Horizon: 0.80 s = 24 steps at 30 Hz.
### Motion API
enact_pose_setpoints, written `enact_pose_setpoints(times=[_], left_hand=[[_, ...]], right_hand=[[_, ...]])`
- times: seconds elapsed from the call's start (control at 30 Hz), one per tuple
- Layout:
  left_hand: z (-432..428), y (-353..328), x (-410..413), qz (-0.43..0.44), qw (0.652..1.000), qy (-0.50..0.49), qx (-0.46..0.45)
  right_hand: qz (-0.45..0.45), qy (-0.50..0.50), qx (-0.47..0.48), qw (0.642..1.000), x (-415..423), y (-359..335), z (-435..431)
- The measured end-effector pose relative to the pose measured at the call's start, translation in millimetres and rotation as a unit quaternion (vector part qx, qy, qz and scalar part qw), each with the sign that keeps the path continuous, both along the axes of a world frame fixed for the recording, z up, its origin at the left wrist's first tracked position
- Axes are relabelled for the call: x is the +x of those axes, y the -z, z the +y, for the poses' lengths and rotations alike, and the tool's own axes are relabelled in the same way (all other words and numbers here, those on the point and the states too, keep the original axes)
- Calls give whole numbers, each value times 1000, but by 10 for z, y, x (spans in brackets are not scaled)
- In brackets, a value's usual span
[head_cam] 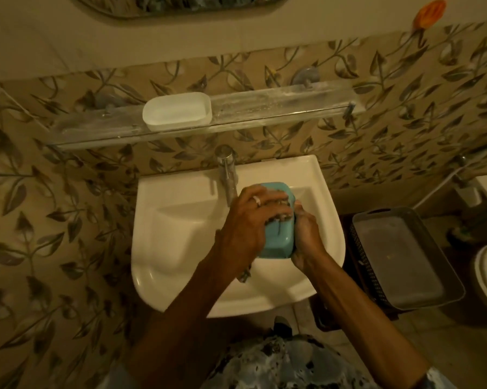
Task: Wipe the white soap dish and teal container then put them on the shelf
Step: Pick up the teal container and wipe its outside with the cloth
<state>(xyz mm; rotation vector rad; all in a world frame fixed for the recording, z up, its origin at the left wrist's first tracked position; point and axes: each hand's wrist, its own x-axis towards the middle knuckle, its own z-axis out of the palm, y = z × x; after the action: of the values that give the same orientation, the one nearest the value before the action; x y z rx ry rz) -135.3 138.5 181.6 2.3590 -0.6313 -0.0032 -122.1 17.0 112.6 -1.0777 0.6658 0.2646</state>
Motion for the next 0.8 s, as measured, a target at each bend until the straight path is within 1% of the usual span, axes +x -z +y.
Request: enact_pose_setpoints(times=[0.1,0.17,0.23,0.33,0.47,0.6,0.67,0.73,0.8], left_hand=[[58,7,265,-34,998,-54,-27],[119,98,333,-20,995,-83,-59],[141,190,271,-8,991,-102,-88],[122,285,41,-4,988,-109,-109],[44,340,-256,-48,993,-84,-61],[8,246,-262,-77,996,-55,-5],[50,172,-145,-51,996,-77,-15],[93,99,-13,-17,992,-121,-41],[108,66,40,-3,989,-143,-47]], right_hand=[[-7,-3,-38,999,81,-37,41],[-16,1,-56,998,137,-39,18],[-16,9,-53,998,168,-59,-1],[12,34,-21,999,170,-66,-41],[36,39,-11,999,134,-24,-67],[20,25,-25,999,101,5,-22],[2,27,-22,999,91,-1,9],[-12,29,-26,999,85,-27,25],[-28,41,-28,998,97,-60,7]])
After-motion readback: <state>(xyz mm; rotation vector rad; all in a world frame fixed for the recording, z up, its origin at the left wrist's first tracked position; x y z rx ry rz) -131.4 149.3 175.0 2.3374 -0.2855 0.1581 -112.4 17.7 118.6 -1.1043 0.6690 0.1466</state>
